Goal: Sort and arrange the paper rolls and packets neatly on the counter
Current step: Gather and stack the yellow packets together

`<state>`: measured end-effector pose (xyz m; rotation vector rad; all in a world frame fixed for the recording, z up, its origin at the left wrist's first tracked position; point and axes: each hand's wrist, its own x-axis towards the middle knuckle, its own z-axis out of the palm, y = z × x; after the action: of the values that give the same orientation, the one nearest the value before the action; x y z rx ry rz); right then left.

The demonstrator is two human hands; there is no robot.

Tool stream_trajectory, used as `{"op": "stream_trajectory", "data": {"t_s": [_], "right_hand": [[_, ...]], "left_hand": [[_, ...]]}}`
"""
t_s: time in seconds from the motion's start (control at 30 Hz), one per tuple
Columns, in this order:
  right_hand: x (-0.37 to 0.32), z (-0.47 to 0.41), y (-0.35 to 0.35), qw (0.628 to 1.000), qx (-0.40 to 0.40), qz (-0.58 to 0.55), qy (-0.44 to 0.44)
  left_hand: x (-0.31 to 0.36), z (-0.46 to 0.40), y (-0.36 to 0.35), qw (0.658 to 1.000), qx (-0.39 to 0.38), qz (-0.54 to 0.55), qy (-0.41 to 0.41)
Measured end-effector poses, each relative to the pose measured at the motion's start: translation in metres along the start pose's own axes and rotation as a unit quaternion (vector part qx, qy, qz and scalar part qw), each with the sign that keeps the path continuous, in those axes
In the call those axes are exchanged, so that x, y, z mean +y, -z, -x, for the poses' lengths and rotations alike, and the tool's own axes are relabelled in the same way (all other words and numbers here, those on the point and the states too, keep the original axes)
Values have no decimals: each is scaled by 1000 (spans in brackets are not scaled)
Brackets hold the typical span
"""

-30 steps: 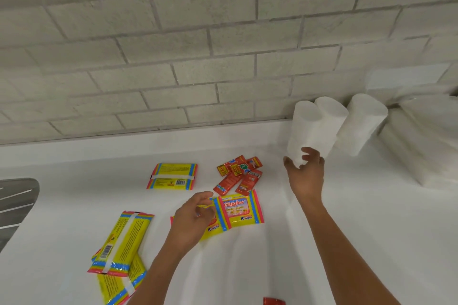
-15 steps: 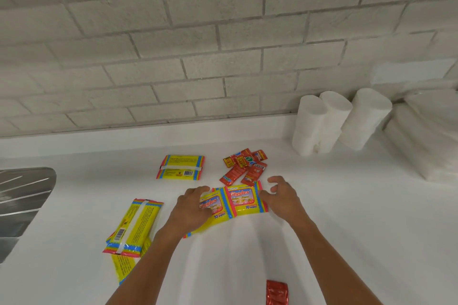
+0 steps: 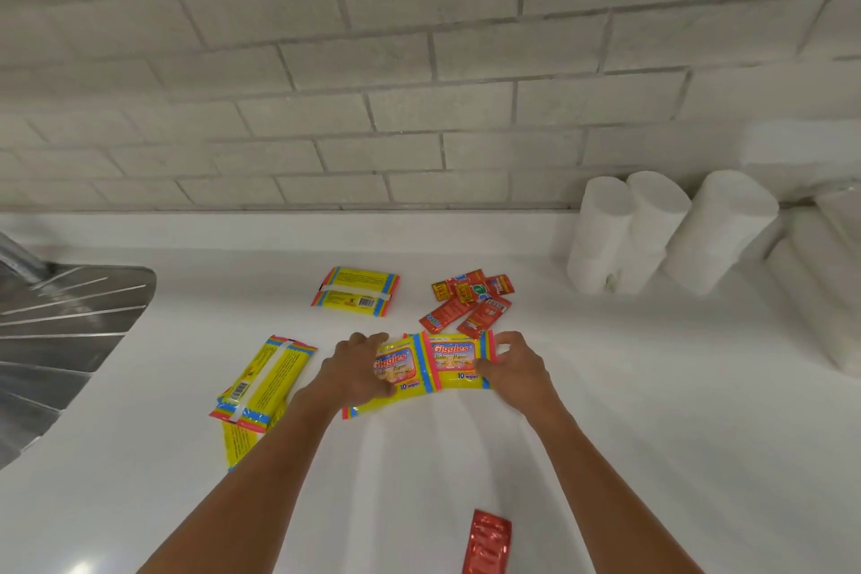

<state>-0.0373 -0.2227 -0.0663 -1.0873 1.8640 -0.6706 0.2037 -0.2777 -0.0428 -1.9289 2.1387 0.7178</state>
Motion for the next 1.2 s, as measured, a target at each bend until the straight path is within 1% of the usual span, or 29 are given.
{"op": "stream_trajectory", "data": {"t_s": [0.17, 0.33, 0.4, 0.47, 0.6, 0.67, 0.77, 0.87, 0.97, 1.07, 1.2], "right_hand": [[6, 2, 3, 999, -15, -28, -2], [11, 4, 7, 999, -6, -29, -14], [10, 4, 9, 1000, 18, -21, -9], [6, 6, 10, 998, 60, -24, 12], [-13, 7, 0, 988, 141, -8, 55], [-26, 7, -12, 984, 164, -2, 68], [-43, 5, -29, 978, 189, -5, 90], [-57, 3, -49, 977, 186, -10, 99], [-69, 0, -69, 977, 177, -2, 119], [-84, -7, -85, 977, 159, 17, 144], [-101, -20, -99, 975, 144, 65, 159]], "left_hand": [[4, 7, -2, 999, 24, -29, 3], [4, 12, -3, 999, 44, 5, -20], [-2, 10, 2, 998, 37, 39, -32], [-8, 8, 9, 995, 40, 78, -50], [-27, 1, 32, 976, 82, 191, -69], [-41, -5, 49, 963, 102, 239, -77], [-61, -20, 73, 941, 142, 301, -58], [-80, -36, 93, 930, 180, 317, -38], [-99, -54, 106, 920, 197, 339, -16], [-118, -75, 115, 907, 208, 365, 4], [-135, -99, 120, 901, 209, 379, 32]]}}
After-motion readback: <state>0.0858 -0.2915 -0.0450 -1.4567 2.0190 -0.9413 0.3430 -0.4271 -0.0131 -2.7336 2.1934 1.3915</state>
